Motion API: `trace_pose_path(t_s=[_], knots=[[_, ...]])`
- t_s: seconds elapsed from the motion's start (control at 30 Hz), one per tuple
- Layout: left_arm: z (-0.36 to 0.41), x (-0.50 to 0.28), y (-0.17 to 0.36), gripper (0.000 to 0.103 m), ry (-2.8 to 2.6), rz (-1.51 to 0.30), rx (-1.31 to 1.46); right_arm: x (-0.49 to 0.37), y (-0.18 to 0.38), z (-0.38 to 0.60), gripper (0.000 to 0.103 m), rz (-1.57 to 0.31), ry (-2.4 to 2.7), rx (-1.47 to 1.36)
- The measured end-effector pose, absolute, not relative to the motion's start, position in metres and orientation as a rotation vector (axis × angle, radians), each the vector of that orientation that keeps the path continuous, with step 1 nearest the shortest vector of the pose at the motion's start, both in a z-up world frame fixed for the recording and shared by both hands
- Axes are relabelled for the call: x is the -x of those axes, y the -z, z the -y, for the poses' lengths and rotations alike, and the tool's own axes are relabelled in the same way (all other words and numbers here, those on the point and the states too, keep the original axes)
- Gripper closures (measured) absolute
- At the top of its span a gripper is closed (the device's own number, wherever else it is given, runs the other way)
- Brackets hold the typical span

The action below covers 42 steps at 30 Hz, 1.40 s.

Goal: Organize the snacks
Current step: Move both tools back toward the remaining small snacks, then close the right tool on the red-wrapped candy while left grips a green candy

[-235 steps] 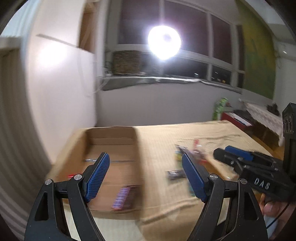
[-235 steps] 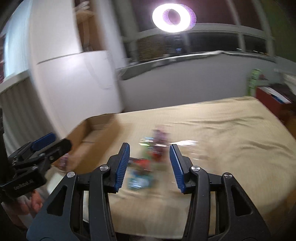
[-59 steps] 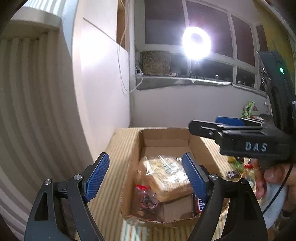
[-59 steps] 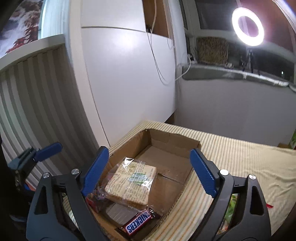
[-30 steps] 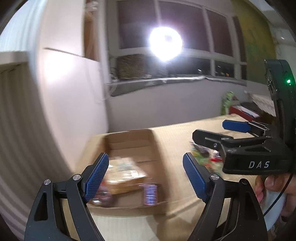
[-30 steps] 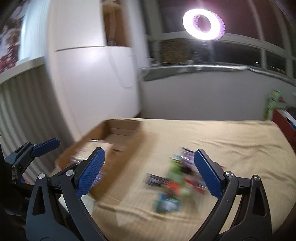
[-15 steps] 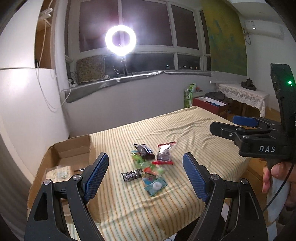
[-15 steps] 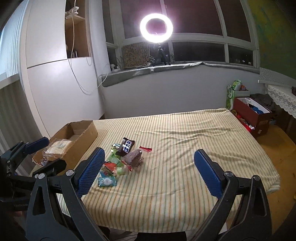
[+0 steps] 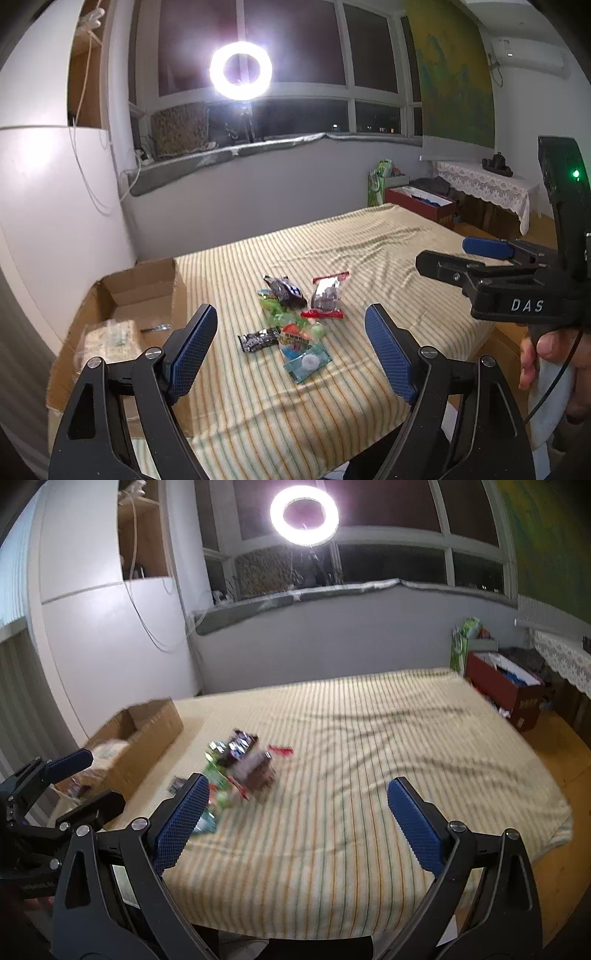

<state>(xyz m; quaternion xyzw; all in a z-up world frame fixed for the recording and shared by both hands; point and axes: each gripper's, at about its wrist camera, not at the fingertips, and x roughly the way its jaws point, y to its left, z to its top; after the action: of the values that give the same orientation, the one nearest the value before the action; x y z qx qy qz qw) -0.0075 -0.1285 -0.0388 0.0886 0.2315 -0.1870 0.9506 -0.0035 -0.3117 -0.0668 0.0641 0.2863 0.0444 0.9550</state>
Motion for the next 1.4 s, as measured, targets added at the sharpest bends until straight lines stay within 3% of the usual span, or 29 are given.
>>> trace_pose_path(t_s=[0.4,0.8,1.1,1.13,1.17,1.2,1.23,1.27,1.33,1.4], knots=[[0.126,0.000,0.146,0.021,0.350,-0.599,-0.089,0.007,0.149,0.307,0.004,-0.654,-0.042,-0.065],[0.131,-0.007,0.139,0.021,0.361,-0.607,-0.098,-0.010,0.134,0.309,0.004,-0.683,-0.082,-0.094],[0.144,-0.033,0.136,0.022,0.404,-0.628,-0.104,-0.086,0.103,0.280,0.004,-0.723,-0.240,-0.047],[0.143,-0.037,0.138,0.027,0.403,-0.634,-0.099,-0.098,0.105,0.273,0.004,-0.746,-0.260,-0.037],[0.143,-0.038,0.139,0.038,0.394,-0.639,-0.100,-0.106,0.108,0.268,0.009,-0.768,-0.272,-0.028],[0.143,-0.041,0.140,0.041,0.389,-0.632,-0.100,-0.118,0.112,0.261,0.018,-0.780,-0.290,-0.021],[0.142,-0.042,0.141,0.057,0.394,-0.620,-0.101,-0.122,0.114,0.258,0.047,-0.782,-0.298,-0.019],[0.142,-0.043,0.141,0.074,0.398,-0.614,-0.104,-0.127,0.117,0.254,0.054,-0.789,-0.296,-0.011],[0.140,-0.045,0.142,0.087,0.404,-0.603,-0.098,-0.130,0.118,0.251,0.059,-0.773,-0.289,-0.011],[0.137,-0.046,0.142,0.088,0.415,-0.601,-0.082,-0.129,0.118,0.252,0.061,-0.772,-0.290,-0.017]])
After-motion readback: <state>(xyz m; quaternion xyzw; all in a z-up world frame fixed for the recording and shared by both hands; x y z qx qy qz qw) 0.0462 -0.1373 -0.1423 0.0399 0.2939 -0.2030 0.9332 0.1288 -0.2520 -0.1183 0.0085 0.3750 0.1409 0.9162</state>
